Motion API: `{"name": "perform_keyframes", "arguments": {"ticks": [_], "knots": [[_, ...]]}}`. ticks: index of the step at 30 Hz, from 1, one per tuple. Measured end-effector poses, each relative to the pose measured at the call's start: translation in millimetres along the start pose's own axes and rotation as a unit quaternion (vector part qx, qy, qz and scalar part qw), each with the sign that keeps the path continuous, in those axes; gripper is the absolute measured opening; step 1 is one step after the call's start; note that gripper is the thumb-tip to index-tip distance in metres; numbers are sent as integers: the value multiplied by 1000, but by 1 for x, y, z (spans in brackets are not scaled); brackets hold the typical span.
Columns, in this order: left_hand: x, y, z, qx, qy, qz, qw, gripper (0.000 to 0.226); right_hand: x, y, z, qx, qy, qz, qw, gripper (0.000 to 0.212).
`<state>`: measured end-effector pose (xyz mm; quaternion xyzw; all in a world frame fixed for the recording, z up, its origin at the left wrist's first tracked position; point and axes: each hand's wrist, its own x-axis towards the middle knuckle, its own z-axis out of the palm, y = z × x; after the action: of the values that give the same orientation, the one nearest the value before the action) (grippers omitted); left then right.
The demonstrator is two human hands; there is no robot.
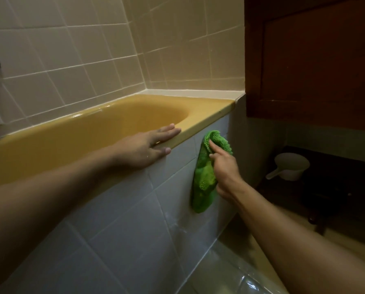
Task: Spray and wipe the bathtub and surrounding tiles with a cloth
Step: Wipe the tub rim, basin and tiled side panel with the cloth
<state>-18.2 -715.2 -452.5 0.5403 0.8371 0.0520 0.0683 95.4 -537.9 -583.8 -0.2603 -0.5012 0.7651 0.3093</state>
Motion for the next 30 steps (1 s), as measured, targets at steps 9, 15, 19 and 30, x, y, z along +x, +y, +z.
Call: {"name": "perform_keyframes", "arguments": {"ticks": [9,15,19,30], "knots": [[13,-3,1,-13,2,9,1000,71,10,-19,-38,66,-95,104,988,75],[14,-1,1,-15,2,-9,1000,70,8,-36,-32,20,-103,122,987,67],[12,3,0,-22,-1,-22,1000,71,2,-41,-38,75,-161,176,968,87],[6,7,-1,-29,5,-28,999,73,-1,-31,-31,17,-169,145,975,67]]}}
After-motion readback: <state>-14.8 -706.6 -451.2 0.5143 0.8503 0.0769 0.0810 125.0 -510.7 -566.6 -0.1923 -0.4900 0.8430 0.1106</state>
